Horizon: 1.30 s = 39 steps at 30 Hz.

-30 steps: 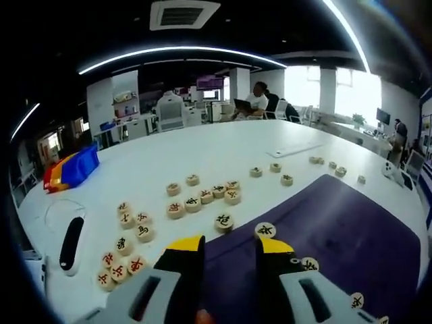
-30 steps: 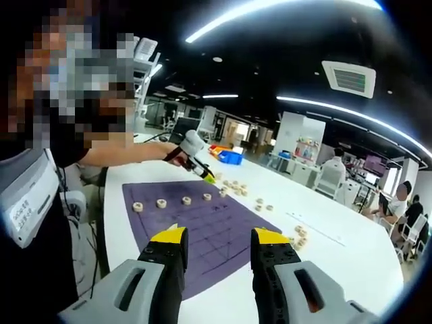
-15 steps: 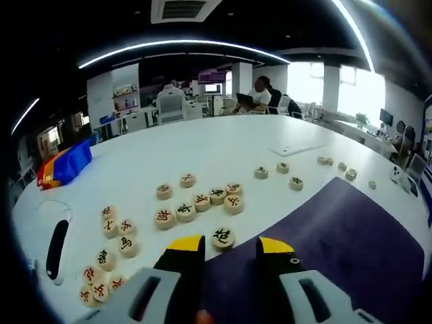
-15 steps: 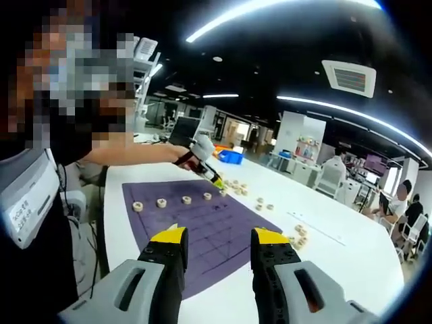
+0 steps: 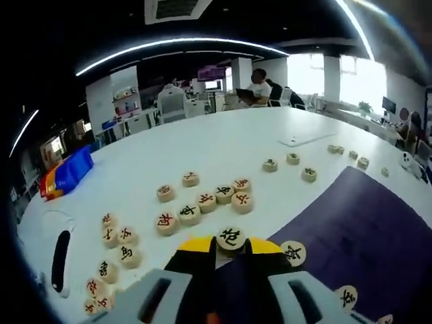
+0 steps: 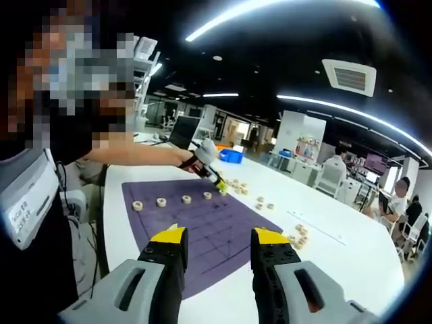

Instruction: Pick up the chess pieces one by one and place each piece onto its starting position on the chessboard, setting the pieces on their correct points until all the chess pieces are arranged in the starting layout

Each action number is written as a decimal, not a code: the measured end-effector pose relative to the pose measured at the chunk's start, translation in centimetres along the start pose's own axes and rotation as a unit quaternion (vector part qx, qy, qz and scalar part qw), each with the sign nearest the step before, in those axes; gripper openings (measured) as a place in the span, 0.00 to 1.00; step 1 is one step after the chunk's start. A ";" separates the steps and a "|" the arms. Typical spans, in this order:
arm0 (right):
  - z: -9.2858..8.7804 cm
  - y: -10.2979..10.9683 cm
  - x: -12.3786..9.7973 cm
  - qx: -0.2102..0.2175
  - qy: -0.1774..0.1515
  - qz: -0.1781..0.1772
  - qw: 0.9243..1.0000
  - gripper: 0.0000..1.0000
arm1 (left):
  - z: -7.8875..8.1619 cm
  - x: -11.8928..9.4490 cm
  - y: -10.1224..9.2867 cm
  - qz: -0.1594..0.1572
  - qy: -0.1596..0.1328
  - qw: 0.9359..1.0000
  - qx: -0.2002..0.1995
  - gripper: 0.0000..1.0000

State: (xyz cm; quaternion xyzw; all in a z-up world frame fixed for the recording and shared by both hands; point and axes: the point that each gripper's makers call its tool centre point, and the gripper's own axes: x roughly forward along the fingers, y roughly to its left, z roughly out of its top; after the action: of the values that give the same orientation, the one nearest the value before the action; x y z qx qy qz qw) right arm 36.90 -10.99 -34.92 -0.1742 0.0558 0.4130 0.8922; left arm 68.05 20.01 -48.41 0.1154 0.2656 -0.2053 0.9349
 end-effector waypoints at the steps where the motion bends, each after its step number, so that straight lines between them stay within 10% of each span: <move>1: 0.0 0.0 0.0 -0.001 0.000 0.000 1.000 0.38 | 0.2 -0.4 0.1 0.006 -0.008 1.000 0.014 0.19; 6: 0.3 -0.2 -0.2 -0.002 -0.002 -0.003 1.000 0.38 | 1.0 -3.0 -0.2 0.034 -0.043 0.992 0.114 0.19; 15: 0.6 -0.1 0.0 -0.006 -0.001 0.005 1.000 0.38 | 0.8 -7.5 -0.3 0.049 -0.082 0.982 0.161 0.19; 27: 0.6 0.1 0.4 -0.006 0.002 0.010 1.000 0.38 | -3.2 -7.8 -2.1 -0.010 -0.046 0.993 0.108 0.20; 39: 0.3 0.0 0.4 -0.005 0.005 0.008 1.000 0.38 | -4.0 -6.1 -3.5 -0.053 -0.041 0.996 0.051 0.20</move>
State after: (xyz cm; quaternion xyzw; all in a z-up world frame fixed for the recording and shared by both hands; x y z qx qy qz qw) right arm 37.13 -10.60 -34.79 -0.1800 0.0595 0.4198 0.8876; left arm 59.91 20.15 -48.81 0.1403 0.2223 -0.2729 0.9255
